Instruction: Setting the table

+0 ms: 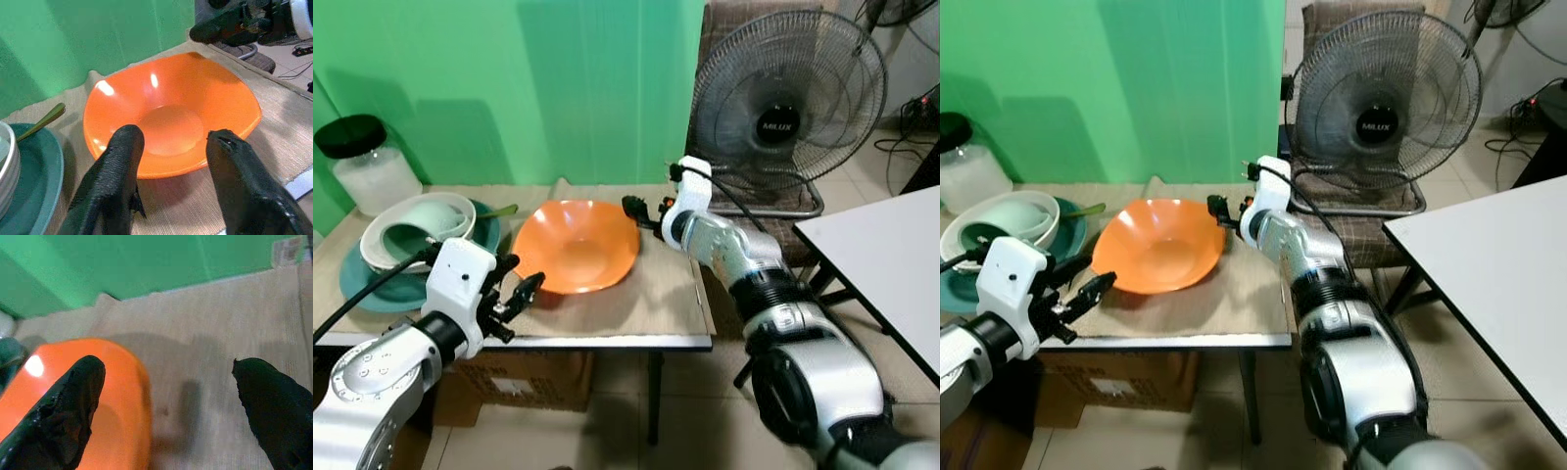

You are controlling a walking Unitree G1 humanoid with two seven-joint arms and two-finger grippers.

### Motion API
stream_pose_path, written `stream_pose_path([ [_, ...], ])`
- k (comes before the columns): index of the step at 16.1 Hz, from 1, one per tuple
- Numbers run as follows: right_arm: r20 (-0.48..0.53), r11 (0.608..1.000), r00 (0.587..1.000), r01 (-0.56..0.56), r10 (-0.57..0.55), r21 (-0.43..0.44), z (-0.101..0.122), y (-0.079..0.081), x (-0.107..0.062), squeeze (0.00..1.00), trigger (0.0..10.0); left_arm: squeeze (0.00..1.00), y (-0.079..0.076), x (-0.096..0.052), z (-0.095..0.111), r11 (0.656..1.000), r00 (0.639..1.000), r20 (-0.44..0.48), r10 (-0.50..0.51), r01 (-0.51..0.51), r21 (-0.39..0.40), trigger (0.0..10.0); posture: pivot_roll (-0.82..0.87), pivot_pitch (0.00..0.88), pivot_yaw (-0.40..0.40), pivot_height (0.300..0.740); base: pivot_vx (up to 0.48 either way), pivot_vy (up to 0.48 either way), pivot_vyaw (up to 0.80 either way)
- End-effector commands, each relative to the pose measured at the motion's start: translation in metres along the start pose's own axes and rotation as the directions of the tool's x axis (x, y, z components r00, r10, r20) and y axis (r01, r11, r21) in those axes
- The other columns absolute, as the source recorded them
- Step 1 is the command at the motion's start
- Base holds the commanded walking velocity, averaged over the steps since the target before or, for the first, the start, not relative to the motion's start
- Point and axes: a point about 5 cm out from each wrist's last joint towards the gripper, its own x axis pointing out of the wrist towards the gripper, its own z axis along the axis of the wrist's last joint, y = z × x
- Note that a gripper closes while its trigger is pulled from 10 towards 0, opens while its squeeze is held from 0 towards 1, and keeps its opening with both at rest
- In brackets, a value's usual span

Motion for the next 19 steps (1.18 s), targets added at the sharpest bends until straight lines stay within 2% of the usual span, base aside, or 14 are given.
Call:
stream_pose_path([
  [1,-0.033,0.999,0.998,0.044,-0.045,-0.025,-0.002,-0.003,0.001,0.0,10.0,1.0,0.002,-0.002,0.004,1.0,1.0,0.008,0.001,-0.002,0.031,10.0,-0.03,0.0,0.03,0.74,0.0,0.0,0.0],
  [2,-0.083,0.998,0.994,0.068,-0.069,-0.016,-0.008,-0.005,0.003,0.0,10.0,0.91,0.001,-0.002,0.004,0.999,1.0,0.007,-0.018,0.018,0.032,10.0,-0.03,0.0,0.03,0.74,0.0,0.0,0.0],
  [3,-0.111,0.997,0.991,0.074,-0.073,0.005,-0.012,-0.006,0.004,0.0,10.0,0.73,-0.002,-0.003,0.003,0.998,0.999,0.004,-0.047,0.047,0.032,10.0,-0.03,0.0,0.027,0.74,0.0,0.0,0.0],
  [5,-0.173,0.998,0.983,0.063,-0.057,0.028,-0.021,-0.003,0.005,0.0,10.0,0.62,-0.004,-0.004,0.001,0.998,0.998,0.001,-0.055,0.055,0.031,10.0,-0.03,0.0,0.023,0.74,0.0,0.0,0.0],
  [6,-0.185,0.998,0.982,0.056,-0.048,0.039,-0.023,-0.002,0.006,0.0,10.0,0.62,-0.004,-0.004,0.001,0.998,0.998,0.001,-0.055,0.055,0.031,10.0,-0.03,0.0,0.021,0.74,0.0,0.0,0.0],
  [7,-0.199,0.997,0.98,0.038,-0.024,0.065,-0.027,0.0,0.006,0.0,8.5,0.63,-0.005,-0.004,0.0,0.998,0.998,0.0,-0.057,0.057,0.03,10.0,-0.03,0.0,0.02,0.74,0.0,0.0,0.0],
  [9,-0.226,0.994,0.974,-0.005,0.029,0.107,-0.032,0.005,0.007,0.0,1.7,0.62,-0.006,-0.004,0.0,0.998,0.998,0.0,-0.059,0.059,0.031,10.0,-0.03,0.0,0.017,0.74,0.0,0.0,0.0],
  [10,-0.23,0.992,0.972,-0.019,0.048,0.129,-0.033,0.007,0.007,0.0,0.0,0.62,-0.006,-0.004,0.0,0.998,0.998,0.0,-0.06,0.06,0.031,10.0,-0.03,0.0,0.015,0.74,0.0,0.0,0.0],
  [11,-0.23,0.992,0.972,-0.019,0.048,0.129,-0.033,0.007,0.007,0.0,0.0,0.62,-0.006,-0.004,0.0,0.998,0.998,0.0,-0.06,0.06,0.031,10.0,-0.03,0.0,0.015,0.74,0.0,0.0,0.0],
  [13,-0.253,0.982,0.963,-0.048,0.094,0.182,-0.036,0.012,0.007,0.0,0.0,0.62,-0.007,-0.004,-0.002,0.997,0.998,-0.009,-0.066,0.066,0.03,10.0,-0.03,0.0,0.014,0.74,0.0,0.0,0.0],
  [19,-0.273,0.98,0.958,-0.037,0.091,0.195,-0.039,0.011,0.006,0.0,0.0,0.63,-0.01,-0.004,-0.003,0.996,0.996,-0.017,-0.083,0.083,0.03,10.0,-0.02,0.0,0.01,0.74,0.0,0.0,0.0],
])
